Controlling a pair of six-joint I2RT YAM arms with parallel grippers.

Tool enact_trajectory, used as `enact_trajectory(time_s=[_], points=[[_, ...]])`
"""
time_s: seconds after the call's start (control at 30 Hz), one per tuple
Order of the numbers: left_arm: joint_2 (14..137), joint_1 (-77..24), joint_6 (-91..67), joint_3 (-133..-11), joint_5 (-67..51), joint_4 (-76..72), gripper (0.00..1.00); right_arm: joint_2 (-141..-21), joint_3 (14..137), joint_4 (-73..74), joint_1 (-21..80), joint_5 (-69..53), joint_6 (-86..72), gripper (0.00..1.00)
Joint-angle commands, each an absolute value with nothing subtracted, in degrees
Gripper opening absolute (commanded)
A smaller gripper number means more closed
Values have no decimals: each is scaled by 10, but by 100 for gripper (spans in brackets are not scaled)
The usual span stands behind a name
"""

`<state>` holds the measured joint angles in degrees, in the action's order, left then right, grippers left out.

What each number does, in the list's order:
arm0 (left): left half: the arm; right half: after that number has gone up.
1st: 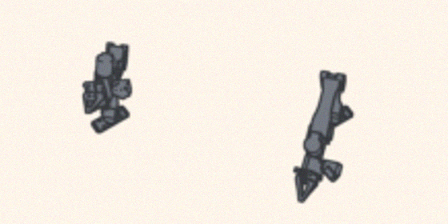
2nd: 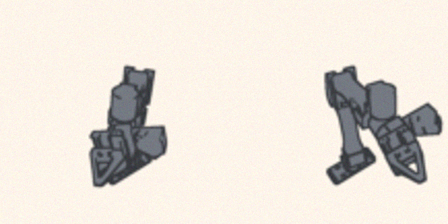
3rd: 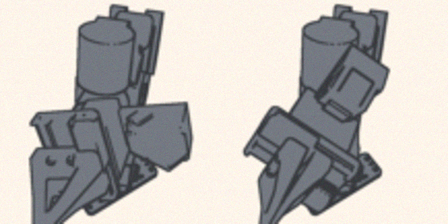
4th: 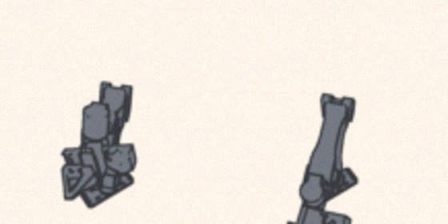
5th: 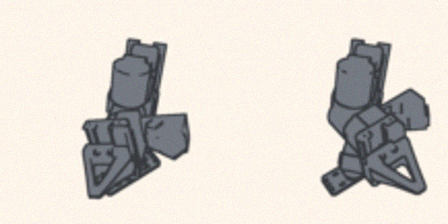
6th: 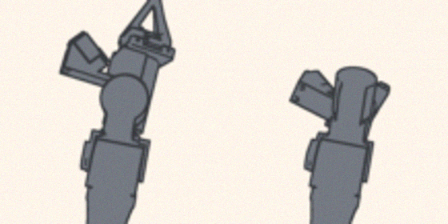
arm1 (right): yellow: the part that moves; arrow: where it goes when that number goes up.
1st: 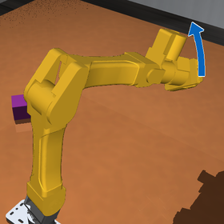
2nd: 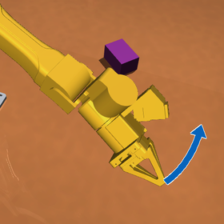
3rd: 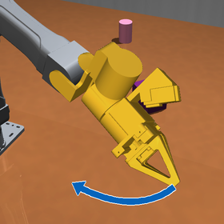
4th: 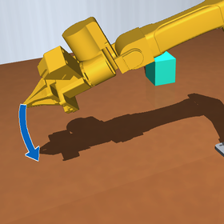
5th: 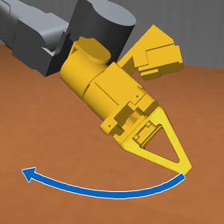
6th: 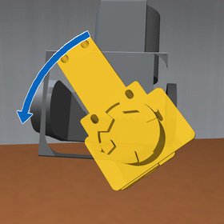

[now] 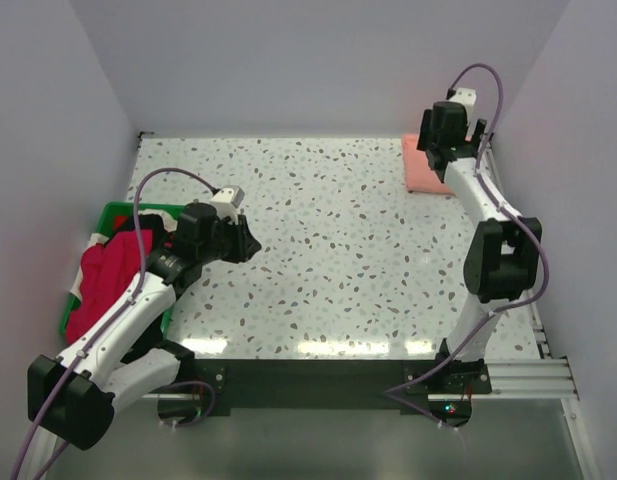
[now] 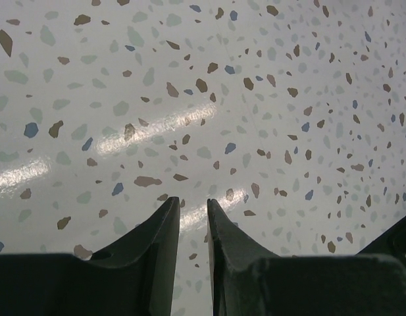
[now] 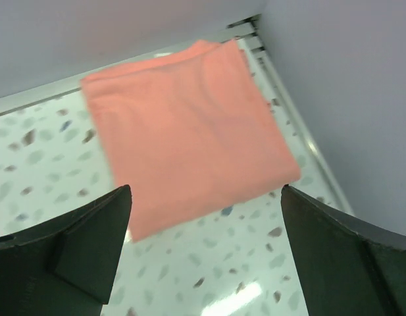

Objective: Fold and stack the t-shirts
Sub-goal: Neatly place the folded tshirt to the corner, then reset both grippers

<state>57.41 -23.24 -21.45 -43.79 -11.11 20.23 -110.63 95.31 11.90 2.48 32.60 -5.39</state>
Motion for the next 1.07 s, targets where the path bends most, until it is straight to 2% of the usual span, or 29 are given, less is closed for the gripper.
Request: enact_trajectory(time_s=[0.0,0.37,0.5,0.9,1.03], points=[[565,-226,-207,-450,-94,175,29,-1020,859,105,98,313,-133,99],[575,-226,-213,-457,-40,191,29,-813,597,108,336,145,-234,99],[582,-226,-220,-450,-33,183,29,-742,516,92,358,101,-273,99],[567,-226,-221,-439,-22,169,29,-650,516,166,358,76,-229,99],[560,-226,-221,-436,-22,169,29,-646,523,171,358,110,-257,99]])
